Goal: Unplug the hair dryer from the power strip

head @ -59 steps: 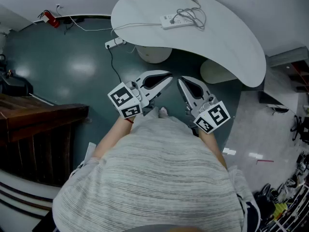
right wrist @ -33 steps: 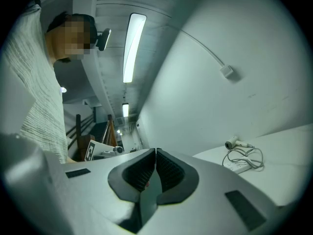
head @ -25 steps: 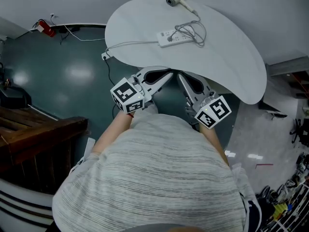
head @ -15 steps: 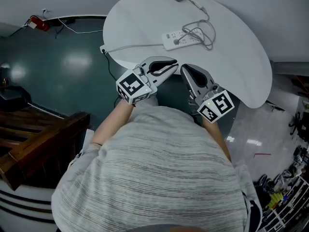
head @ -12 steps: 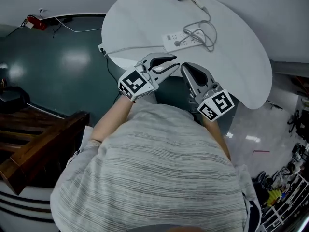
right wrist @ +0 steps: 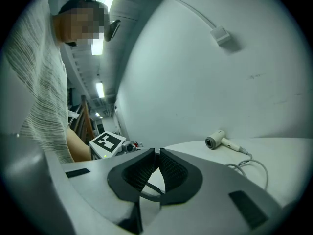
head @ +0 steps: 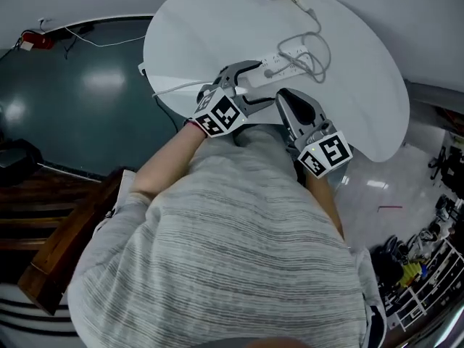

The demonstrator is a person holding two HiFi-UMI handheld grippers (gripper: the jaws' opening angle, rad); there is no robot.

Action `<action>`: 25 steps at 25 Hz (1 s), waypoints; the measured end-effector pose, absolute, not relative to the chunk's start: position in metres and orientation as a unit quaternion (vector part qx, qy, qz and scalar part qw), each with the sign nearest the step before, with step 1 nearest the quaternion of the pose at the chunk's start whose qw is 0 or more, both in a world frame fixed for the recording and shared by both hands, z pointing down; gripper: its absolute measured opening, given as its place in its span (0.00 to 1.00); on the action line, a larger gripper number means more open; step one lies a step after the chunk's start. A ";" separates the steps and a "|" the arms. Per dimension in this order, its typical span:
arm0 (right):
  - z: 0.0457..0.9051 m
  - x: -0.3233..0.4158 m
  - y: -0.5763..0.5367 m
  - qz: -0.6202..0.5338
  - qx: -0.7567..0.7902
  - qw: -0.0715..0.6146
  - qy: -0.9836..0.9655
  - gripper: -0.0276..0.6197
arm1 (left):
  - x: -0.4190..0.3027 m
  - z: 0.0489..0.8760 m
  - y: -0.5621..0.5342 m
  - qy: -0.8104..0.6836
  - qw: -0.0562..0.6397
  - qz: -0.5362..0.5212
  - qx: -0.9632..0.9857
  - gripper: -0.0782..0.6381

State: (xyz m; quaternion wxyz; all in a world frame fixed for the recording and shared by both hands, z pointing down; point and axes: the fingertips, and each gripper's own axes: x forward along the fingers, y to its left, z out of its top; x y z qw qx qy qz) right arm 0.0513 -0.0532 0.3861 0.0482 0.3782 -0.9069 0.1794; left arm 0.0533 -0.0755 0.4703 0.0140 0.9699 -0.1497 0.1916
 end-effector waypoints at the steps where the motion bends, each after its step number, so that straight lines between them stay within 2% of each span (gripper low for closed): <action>1: 0.389 0.051 -0.055 0.179 0.379 0.054 -0.906 0.09 | 0.054 0.477 -0.079 -0.147 0.012 0.203 0.968 0.66; 10: 0.405 0.063 -0.074 0.193 0.374 0.081 -0.903 0.09 | 0.062 0.539 -0.103 -0.152 0.038 0.298 0.942 0.70; 16: 0.429 0.065 -0.077 0.204 0.355 0.136 -0.902 0.09 | 0.064 0.575 -0.102 -0.143 0.035 0.360 0.921 0.72; 25: 0.455 0.067 -0.080 0.224 0.341 0.180 -0.895 0.09 | 0.066 0.603 -0.112 -0.139 0.054 0.403 0.903 0.73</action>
